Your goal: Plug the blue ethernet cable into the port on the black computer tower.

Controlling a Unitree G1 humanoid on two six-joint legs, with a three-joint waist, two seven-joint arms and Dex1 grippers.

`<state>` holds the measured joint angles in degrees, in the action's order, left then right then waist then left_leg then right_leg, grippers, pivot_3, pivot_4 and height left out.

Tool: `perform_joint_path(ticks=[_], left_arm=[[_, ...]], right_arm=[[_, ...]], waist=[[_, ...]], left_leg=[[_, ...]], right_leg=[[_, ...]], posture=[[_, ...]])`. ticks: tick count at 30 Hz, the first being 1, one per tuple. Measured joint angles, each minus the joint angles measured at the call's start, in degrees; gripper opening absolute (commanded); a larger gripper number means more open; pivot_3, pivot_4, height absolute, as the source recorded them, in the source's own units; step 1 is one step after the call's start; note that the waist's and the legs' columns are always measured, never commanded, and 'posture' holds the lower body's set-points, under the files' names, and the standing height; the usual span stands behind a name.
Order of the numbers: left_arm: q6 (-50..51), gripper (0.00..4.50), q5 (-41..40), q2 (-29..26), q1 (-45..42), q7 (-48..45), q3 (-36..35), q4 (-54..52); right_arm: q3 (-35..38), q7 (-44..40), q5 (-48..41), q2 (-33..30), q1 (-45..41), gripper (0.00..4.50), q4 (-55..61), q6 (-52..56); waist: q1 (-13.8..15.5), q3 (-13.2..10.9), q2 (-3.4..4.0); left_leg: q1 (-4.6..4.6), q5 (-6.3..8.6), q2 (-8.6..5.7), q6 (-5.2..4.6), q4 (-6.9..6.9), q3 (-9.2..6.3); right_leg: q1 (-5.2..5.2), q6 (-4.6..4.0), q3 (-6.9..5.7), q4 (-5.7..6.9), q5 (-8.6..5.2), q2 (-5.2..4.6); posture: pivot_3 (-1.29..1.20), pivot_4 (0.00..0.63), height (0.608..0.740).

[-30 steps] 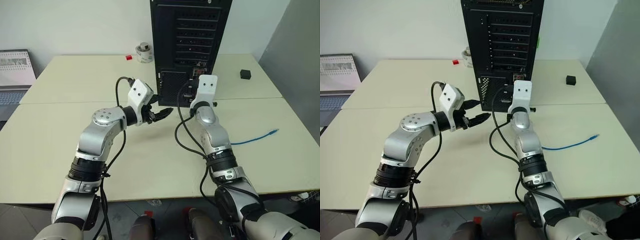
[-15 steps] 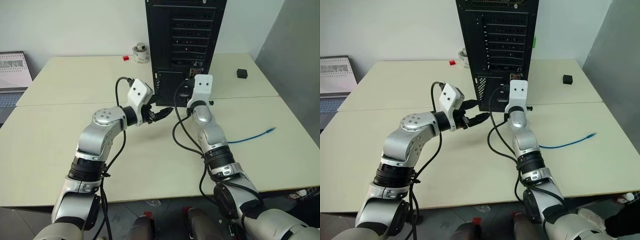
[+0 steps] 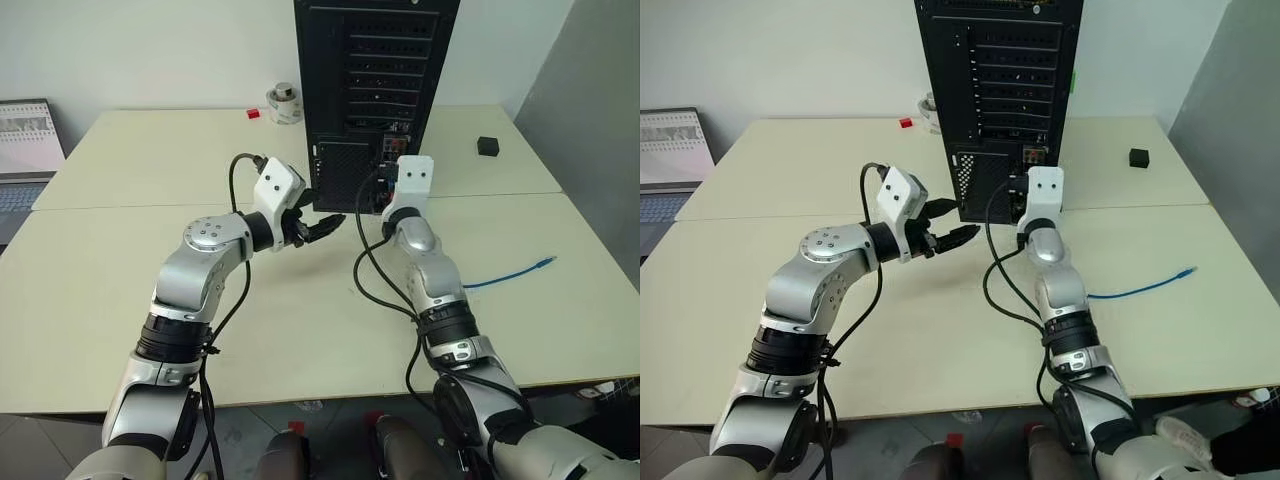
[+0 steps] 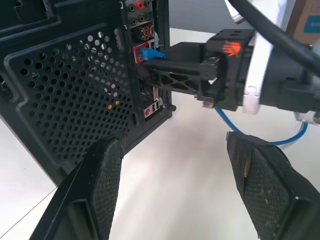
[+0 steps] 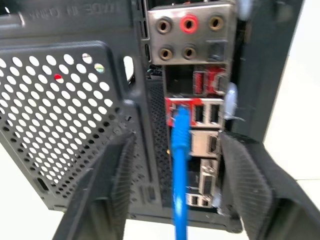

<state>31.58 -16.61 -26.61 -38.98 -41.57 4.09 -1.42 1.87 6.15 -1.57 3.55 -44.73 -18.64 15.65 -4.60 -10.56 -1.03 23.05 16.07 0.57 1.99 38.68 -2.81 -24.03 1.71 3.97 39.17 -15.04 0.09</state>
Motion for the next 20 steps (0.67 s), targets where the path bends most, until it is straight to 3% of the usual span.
perform_joint_path(ticks=[4,11,20], left_arm=[[-0.7,3.40,0.8,-0.7,0.0,0.6,-0.1,1.2],[-3.5,3.40,5.2,-4.6,-0.1,0.8,0.4,5.4],[-5.8,3.40,6.2,-6.1,-3.7,-1.8,0.1,11.4]], right_arm=[[-1.3,-4.5,-1.1,-2.9,4.2,4.46,9.9,6.2],[-2.2,-18.8,-7.7,-16.0,9.7,4.46,28.0,21.4],[4.3,-33.6,-19.1,-30.8,10.9,4.46,36.6,29.7]], waist=[[0.0,0.0,0.00],[0.4,0.0,0.00],[1.5,0.0,-0.01]], left_leg=[[-0.01,0.00,0.00,0.00,0.00,0.01],[0.00,0.00,-0.03,-0.01,0.00,-0.01],[0.00,0.01,-0.01,-0.02,0.01,0.01]], right_leg=[[0.00,0.00,0.00,-0.01,0.00,0.01],[0.03,0.01,-0.04,-0.07,-0.01,0.13],[0.07,0.02,-0.04,-0.12,-0.01,0.28]], posture=[[0.00,0.150,0.740],[0.00,0.150,0.740],[0.00,0.150,0.740]])
